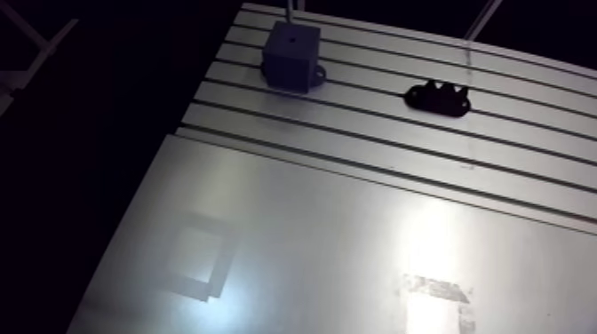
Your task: Pick up the M10 bolt and insert it into the hole until fully seated.
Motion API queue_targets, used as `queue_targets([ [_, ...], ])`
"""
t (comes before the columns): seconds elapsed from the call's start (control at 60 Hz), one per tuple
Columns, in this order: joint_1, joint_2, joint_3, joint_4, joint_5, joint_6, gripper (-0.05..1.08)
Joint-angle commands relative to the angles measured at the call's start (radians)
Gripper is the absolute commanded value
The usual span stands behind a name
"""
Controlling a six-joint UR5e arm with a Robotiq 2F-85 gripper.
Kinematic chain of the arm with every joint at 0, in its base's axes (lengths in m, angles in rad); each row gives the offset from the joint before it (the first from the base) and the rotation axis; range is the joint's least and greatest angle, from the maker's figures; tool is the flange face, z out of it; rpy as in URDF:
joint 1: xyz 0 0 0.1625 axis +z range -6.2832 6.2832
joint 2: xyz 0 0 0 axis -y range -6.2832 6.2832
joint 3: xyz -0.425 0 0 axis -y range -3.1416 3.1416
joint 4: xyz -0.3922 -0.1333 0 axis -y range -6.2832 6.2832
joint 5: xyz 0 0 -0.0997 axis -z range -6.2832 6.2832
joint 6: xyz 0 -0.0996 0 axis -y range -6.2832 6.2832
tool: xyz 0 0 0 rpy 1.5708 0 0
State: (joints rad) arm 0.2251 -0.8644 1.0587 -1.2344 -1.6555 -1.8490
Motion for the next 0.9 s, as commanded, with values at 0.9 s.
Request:
queue_targets([
  [0.9,0.0,0.031,-0.006,-0.004,-0.017,-0.002,1.08],
])
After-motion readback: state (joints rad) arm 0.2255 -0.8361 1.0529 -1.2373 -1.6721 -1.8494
